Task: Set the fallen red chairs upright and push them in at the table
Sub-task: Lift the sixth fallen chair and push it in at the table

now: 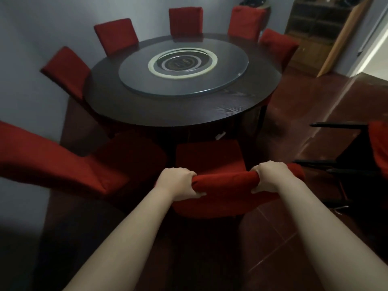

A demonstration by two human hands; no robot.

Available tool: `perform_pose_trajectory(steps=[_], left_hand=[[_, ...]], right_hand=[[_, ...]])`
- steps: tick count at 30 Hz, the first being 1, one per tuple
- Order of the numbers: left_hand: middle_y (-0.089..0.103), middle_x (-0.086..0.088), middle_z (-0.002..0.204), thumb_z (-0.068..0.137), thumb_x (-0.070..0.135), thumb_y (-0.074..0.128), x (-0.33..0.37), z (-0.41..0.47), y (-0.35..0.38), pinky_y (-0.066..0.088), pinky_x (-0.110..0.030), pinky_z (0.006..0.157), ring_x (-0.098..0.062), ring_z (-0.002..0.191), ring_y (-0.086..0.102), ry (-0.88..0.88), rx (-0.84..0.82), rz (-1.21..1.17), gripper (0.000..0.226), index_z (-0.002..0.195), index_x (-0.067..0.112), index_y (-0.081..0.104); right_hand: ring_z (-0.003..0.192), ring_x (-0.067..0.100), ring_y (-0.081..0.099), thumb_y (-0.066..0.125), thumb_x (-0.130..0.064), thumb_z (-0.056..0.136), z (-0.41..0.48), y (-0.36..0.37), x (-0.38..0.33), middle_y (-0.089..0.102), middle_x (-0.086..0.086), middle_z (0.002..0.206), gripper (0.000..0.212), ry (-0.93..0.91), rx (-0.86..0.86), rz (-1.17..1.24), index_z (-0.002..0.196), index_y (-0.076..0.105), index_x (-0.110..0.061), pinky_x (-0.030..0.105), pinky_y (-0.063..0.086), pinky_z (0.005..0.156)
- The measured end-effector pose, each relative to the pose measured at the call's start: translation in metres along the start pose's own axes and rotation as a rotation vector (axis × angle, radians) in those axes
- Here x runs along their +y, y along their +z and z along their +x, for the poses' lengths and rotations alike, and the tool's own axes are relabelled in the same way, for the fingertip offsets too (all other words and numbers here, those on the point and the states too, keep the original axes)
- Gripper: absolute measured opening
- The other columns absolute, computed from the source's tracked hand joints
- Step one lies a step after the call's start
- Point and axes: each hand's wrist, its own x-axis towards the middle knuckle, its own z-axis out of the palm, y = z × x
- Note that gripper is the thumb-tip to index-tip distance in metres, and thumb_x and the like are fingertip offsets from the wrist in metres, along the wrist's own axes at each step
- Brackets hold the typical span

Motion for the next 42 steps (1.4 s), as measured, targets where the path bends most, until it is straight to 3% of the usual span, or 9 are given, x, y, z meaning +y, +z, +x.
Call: perform_pose_trajectory(steps=[9,16,22,26,28,32,35,38,42], left_hand=[[0.066,0.01,0.093,0.067,0.083,0.05,0.016,-0.019,0.003,0.048,-0.03,0.073,-0.017,0.087,0.065,-0.07,-0.021,0.035,0.06,0.093,0.03,0.063],[0.054,0.011,0.076,0.062,0.086,0.052,0.027,-0.023,-0.007,0.041,-0.029,0.065,-0.018,0.081,0.063,-0.112,-0.181,-0.016,0.059,0.079,0.03,0.057],[0.066,0.006,0.091,0.062,0.087,0.053,0.028,-0.021,-0.014,0.045,-0.032,0.069,-0.021,0.086,0.064,-0.134,-0.223,-0.021,0.063,0.087,0.029,0.058],[0.062,0.008,0.084,0.063,0.086,0.053,0.027,-0.019,-0.017,0.044,-0.031,0.066,-0.02,0.084,0.065,-0.124,-0.254,-0.025,0.06,0.083,0.03,0.054],[0.058,0.01,0.08,0.062,0.083,0.059,0.026,-0.013,-0.024,0.045,-0.03,0.067,-0.019,0.086,0.065,-0.118,-0.332,-0.057,0.06,0.089,0.03,0.059],[0.065,0.008,0.091,0.06,0.078,0.066,0.025,0.002,-0.036,0.051,-0.031,0.073,-0.018,0.088,0.065,-0.131,-0.436,-0.093,0.067,0.101,0.026,0.064],[0.063,0.011,0.083,0.059,0.077,0.068,0.015,0.016,-0.05,0.053,-0.031,0.073,-0.014,0.081,0.063,-0.152,-0.417,-0.112,0.058,0.091,0.028,0.064],[0.067,0.011,0.087,0.058,0.078,0.067,0.001,0.032,-0.062,0.055,-0.033,0.076,-0.013,0.081,0.064,-0.179,-0.384,-0.137,0.063,0.097,0.029,0.067],[0.066,0.013,0.083,0.053,0.081,0.065,-0.018,0.054,-0.072,0.05,-0.027,0.064,-0.009,0.077,0.063,-0.191,-0.358,-0.164,0.062,0.092,0.032,0.067]], right_hand=[[0.104,0.015,0.062,0.076,-0.055,0.068,-0.004,0.003,0.004,0.068,-0.011,0.103,0.048,-0.099,0.002,-0.01,0.11,0.064,-0.036,0.031,0.036,0.078],[0.105,0.017,0.061,0.077,-0.056,0.066,-0.005,-0.001,0.008,0.067,-0.011,0.107,0.051,-0.143,-0.036,-0.041,0.111,0.064,-0.036,0.033,0.038,0.083],[0.103,0.017,0.062,0.077,-0.058,0.063,0.0,-0.006,0.011,0.067,-0.012,0.104,0.052,-0.153,-0.062,-0.036,0.109,0.064,-0.037,0.032,0.038,0.08],[0.1,0.018,0.062,0.078,-0.058,0.06,0.003,-0.009,0.011,0.066,-0.011,0.103,0.053,-0.168,-0.101,-0.035,0.105,0.064,-0.035,0.031,0.036,0.077],[0.098,0.018,0.063,0.08,-0.055,0.058,0.006,-0.014,0.012,0.067,-0.01,0.102,0.053,-0.174,-0.151,-0.032,0.104,0.065,-0.034,0.029,0.041,0.076],[0.096,0.019,0.065,0.083,-0.051,0.057,0.017,-0.027,0.012,0.069,-0.006,0.103,0.053,-0.209,-0.235,-0.072,0.103,0.068,-0.03,0.031,0.053,0.08],[0.095,0.017,0.066,0.083,-0.052,0.058,0.033,-0.045,0.012,0.069,-0.008,0.102,0.052,-0.222,-0.23,-0.092,0.103,0.069,-0.032,0.03,0.054,0.08],[0.087,0.013,0.064,0.084,-0.051,0.058,0.052,-0.067,0.012,0.067,-0.011,0.096,0.051,-0.224,-0.239,-0.073,0.104,0.069,-0.034,0.03,0.054,0.08],[0.08,0.012,0.058,0.084,-0.051,0.055,0.077,-0.092,0.013,0.065,-0.01,0.093,0.054,-0.231,-0.236,-0.061,0.104,0.069,-0.034,0.028,0.052,0.077]])
